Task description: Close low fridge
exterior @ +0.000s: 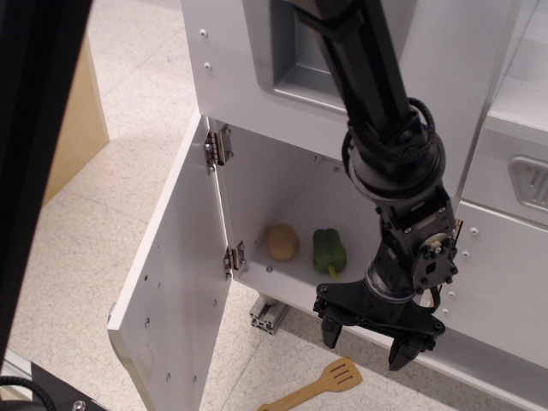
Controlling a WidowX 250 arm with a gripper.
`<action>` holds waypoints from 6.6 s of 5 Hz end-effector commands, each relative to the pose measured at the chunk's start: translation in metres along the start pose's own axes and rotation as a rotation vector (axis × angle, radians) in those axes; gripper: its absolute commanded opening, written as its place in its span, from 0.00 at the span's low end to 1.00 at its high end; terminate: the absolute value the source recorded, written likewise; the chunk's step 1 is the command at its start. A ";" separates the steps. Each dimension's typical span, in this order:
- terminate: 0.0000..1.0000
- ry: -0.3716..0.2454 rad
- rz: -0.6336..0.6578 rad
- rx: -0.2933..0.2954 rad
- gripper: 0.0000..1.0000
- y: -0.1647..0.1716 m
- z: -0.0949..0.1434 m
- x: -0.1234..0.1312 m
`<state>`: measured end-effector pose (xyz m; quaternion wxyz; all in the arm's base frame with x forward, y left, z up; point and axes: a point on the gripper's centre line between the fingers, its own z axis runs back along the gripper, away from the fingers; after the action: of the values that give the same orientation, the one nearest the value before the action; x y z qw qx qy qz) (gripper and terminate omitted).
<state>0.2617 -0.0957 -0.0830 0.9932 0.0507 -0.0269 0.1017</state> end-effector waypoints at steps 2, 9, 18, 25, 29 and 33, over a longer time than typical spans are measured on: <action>0.00 0.004 0.012 -0.036 1.00 0.014 0.036 -0.001; 0.00 -0.063 0.119 -0.068 1.00 0.202 0.104 0.050; 0.00 -0.071 0.245 -0.265 1.00 0.099 0.119 0.055; 0.00 -0.017 0.155 -0.191 1.00 0.115 0.001 0.032; 0.00 -0.084 0.259 -0.229 1.00 0.067 -0.010 0.088; 0.00 -0.118 0.221 -0.182 1.00 0.077 0.002 0.076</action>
<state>0.3096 -0.0058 -0.0910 0.9754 -0.0309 -0.0717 0.2062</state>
